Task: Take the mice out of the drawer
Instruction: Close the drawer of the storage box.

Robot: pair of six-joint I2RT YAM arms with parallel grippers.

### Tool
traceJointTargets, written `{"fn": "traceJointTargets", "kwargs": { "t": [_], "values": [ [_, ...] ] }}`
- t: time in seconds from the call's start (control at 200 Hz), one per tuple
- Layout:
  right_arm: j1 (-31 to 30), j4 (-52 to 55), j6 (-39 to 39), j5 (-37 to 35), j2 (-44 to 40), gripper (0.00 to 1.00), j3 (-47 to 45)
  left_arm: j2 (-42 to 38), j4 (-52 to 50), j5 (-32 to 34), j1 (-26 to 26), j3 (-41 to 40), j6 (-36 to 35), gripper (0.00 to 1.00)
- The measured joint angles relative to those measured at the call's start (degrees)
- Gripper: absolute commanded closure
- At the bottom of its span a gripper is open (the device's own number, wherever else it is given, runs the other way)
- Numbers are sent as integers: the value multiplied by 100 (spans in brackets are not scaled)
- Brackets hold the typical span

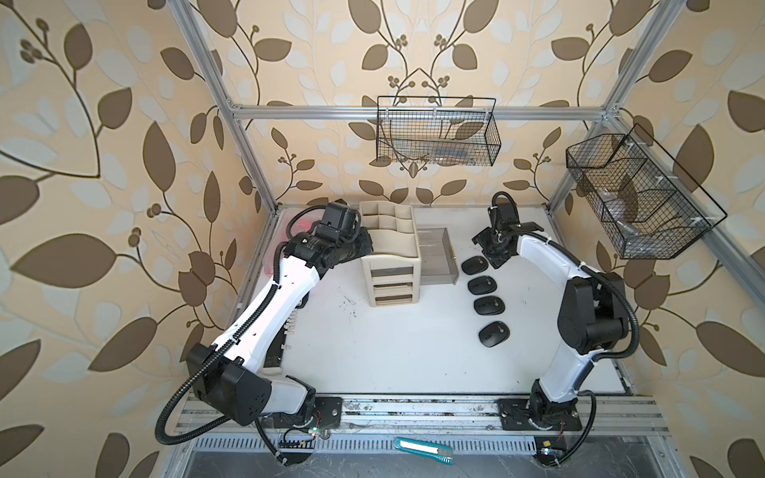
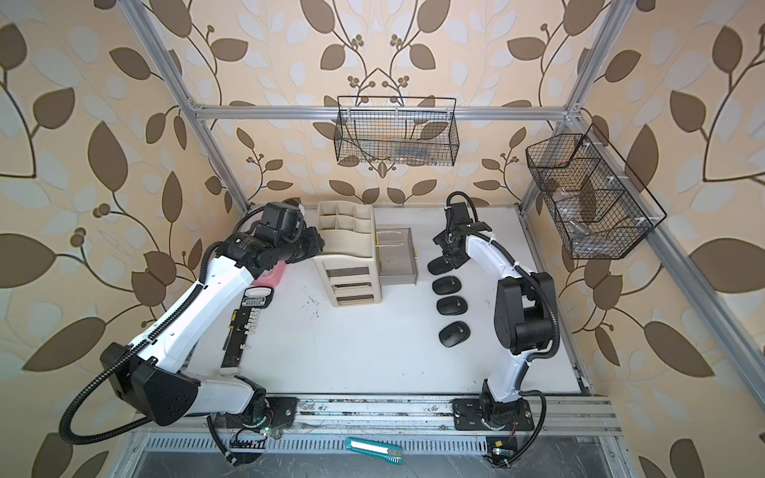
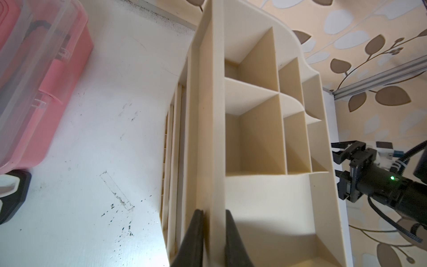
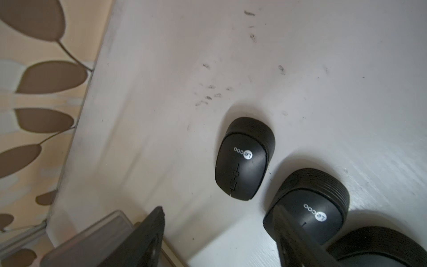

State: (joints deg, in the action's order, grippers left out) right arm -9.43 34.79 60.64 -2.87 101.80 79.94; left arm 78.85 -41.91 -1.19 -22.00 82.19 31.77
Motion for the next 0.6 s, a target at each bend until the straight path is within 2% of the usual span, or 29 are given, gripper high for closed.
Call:
{"fn": "traceJointTargets", "kwargs": {
  "t": [0.28,0.6],
  "values": [
    [-42,-780,-1276,533,-973,25,-1440,151,-278,-219,107,247,-444,88],
    [-551,-1589,-2041,1174,-1064,27,-1845,201,-376,-295,149,326,-752,89]
  ]
}}
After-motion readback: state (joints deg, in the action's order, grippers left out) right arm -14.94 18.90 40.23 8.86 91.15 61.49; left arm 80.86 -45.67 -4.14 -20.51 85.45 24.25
